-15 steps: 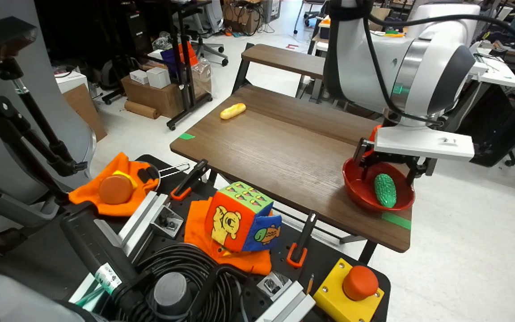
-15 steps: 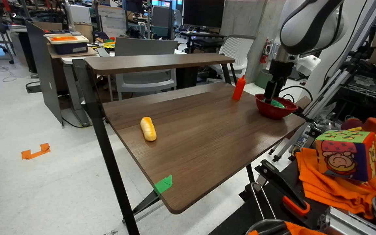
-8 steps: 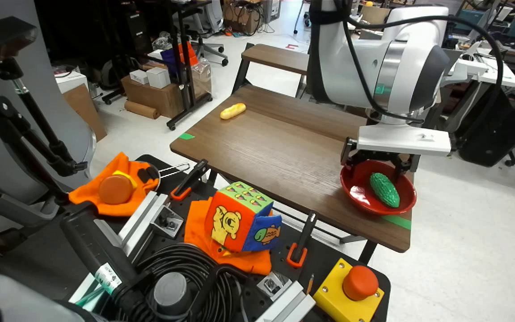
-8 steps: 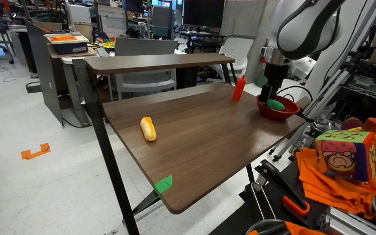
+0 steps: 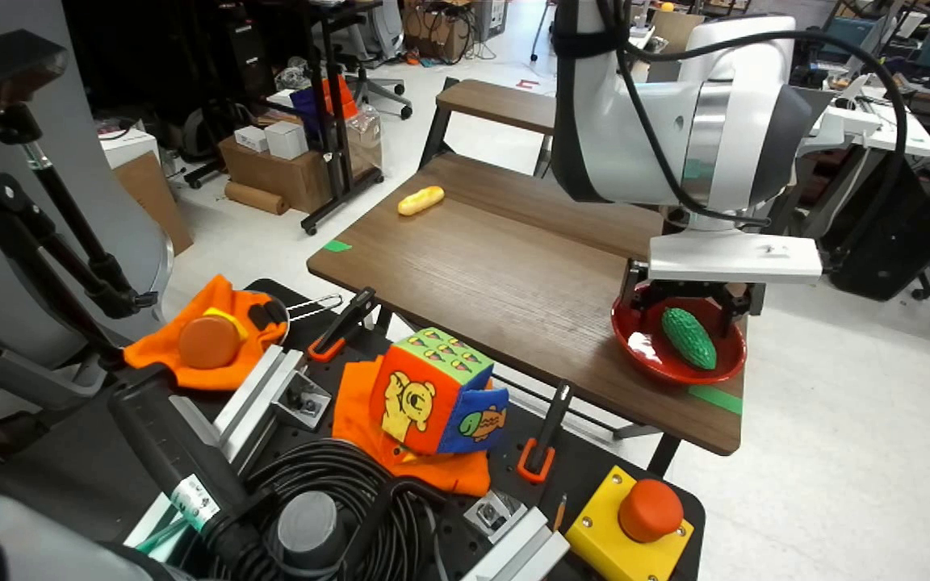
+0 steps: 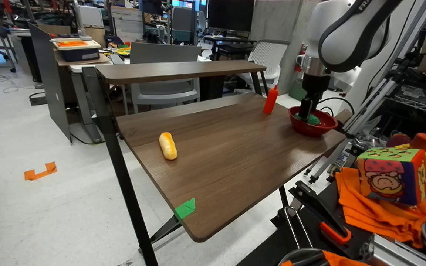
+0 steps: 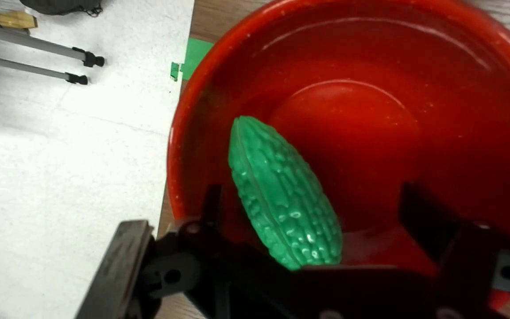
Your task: Remove the green object from the orange bowl and put it on the table
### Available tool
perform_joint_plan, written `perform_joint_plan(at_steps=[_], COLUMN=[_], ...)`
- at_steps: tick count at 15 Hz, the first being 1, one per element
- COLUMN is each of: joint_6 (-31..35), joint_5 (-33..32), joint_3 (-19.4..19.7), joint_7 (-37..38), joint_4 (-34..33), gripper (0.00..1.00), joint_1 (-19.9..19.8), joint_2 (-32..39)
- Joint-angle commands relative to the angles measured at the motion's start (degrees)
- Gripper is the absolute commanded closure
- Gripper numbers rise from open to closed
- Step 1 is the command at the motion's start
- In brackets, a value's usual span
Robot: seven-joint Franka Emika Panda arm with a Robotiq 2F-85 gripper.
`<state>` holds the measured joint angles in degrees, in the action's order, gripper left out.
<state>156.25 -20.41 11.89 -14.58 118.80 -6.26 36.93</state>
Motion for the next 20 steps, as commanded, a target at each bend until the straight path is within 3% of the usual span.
perform_joint_plan(at_steps=[1,4,10,11,12,19,20], joint_6=[1.8,0.9,5.4,5.5,5.4,5.3,5.3], joint_5=[-2.9,-1.9,-2.4,-2.4,-2.3,-3.1,-3.1], joint_3=[1.8,0.3,0.4,0.6,0.7,2.1,2.1], joint_7=[1.1,0.0,1.1,1.3,1.5,2.4,2.4], joint_4=[1.7,2.3,3.3,3.1,2.9,2.9,3.2], gripper=[0.0,0.0,0.0,0.25,0.28,0.81,0.82], joint_1=[0.9,-0.1,1.0,1.4,1.8,3.7,3.8], joint_2=[-0.2,0.0,1.1,1.2,1.4,1.3,1.1])
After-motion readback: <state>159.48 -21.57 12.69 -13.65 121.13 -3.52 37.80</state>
